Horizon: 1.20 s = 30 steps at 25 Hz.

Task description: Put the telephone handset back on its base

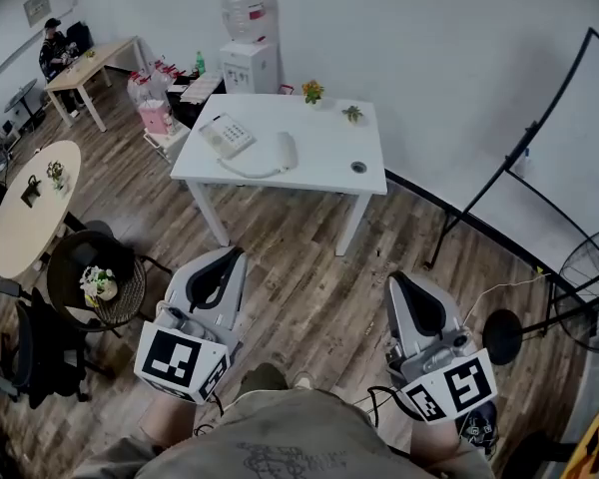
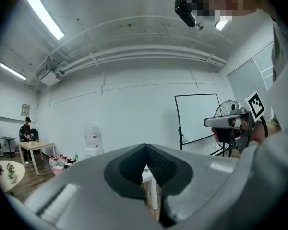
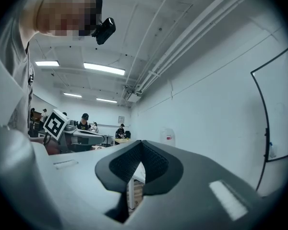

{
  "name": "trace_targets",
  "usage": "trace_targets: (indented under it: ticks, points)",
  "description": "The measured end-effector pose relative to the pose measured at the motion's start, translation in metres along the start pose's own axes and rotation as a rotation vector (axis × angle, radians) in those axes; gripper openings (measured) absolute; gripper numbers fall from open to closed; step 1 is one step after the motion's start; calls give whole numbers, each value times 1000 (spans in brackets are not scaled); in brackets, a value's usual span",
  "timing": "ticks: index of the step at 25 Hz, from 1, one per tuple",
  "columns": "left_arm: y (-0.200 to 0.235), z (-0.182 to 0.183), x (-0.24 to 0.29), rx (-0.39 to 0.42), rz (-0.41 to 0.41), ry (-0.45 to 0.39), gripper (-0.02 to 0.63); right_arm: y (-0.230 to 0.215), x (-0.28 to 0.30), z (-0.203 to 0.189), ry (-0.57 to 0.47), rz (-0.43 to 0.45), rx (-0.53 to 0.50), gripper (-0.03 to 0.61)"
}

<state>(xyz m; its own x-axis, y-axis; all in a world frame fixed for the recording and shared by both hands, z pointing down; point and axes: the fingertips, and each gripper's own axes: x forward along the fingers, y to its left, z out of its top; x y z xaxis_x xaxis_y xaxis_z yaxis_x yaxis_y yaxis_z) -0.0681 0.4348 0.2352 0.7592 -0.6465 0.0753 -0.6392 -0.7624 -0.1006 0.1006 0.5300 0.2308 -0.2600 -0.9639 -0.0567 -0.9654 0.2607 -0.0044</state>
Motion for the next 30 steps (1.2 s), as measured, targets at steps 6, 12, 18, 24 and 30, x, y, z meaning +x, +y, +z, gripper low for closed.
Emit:
trace_targets:
  ticks: [6, 12, 18, 24, 30]
  points:
    - [-3, -1, -4, -3, 19, 3, 1, -10, -5, 4, -60, -27, 53, 274]
    - [7, -5, 8, -3, 24, 8, 1, -18, 11, -7, -14, -31, 22, 287]
    - [33, -17, 40, -15, 21, 19, 1, -35, 50, -21, 29, -36, 13, 287]
    - [86, -26, 84, -55, 15, 25, 1, -55, 116, -32, 69, -45, 7, 287]
    - [152, -33, 139, -54, 6, 51, 1, -77, 201, -39, 111, -58, 17, 287]
